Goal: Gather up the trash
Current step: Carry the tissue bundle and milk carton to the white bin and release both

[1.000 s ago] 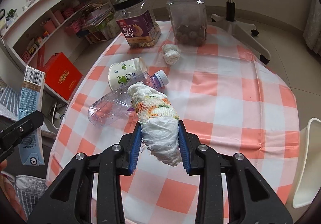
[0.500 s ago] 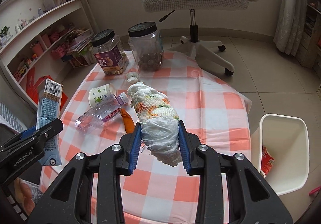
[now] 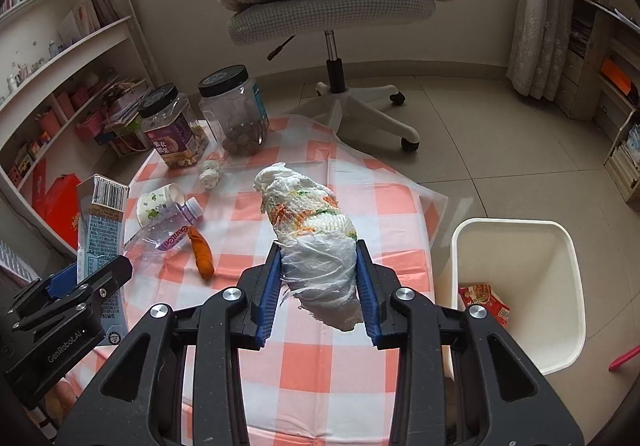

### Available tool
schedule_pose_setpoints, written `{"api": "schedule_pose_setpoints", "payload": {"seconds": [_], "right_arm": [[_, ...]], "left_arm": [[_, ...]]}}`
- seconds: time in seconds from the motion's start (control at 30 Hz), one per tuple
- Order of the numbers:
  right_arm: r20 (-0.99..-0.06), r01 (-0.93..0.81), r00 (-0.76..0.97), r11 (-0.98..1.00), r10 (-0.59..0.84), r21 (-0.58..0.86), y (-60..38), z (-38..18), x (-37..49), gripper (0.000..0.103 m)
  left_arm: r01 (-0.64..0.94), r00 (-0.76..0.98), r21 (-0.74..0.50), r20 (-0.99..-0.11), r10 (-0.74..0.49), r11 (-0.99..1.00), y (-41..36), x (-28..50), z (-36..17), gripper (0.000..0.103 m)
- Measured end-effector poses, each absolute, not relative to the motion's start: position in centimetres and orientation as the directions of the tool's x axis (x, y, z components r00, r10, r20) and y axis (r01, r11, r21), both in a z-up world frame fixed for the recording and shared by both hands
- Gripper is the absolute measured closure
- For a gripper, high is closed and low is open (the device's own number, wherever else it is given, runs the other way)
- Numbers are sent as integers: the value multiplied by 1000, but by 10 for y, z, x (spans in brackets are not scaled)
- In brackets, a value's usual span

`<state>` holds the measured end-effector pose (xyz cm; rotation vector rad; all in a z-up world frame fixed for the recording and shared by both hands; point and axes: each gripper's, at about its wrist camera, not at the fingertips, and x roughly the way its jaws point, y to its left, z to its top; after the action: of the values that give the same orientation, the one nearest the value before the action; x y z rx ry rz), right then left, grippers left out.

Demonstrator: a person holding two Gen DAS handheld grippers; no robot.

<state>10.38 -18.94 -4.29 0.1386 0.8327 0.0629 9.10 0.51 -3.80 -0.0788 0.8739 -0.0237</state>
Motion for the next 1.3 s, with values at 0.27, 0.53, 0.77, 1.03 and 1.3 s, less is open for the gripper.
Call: {"api": "schedule_pose_setpoints", "payload": {"seconds": [0.27,0.53,0.77,1.03,1.3], "right_arm": [[-729,110,683,983,34,149,-245,-40,98,70],[-752,287,652,950,-99,123,-325,-39,85,69],[-757,427,606,903,-242,53,-381,-35,67,32],[-743,508,588,861,-319,33,-425,-29,51,18],[-736,561,593,824,-328,85,-459,-24,39,14]], "left_arm": [[47,635,-76,-768,-89,996,-35,94,-45,46],[127,615,-92,-773,-152,988,-86,96,-52,46],[228,581,-135,-776,-246,964,-139,93,-61,46],[324,509,-193,-790,-342,926,-197,92,-76,46],[422,448,-204,-800,-399,883,-259,92,-88,46]]}}
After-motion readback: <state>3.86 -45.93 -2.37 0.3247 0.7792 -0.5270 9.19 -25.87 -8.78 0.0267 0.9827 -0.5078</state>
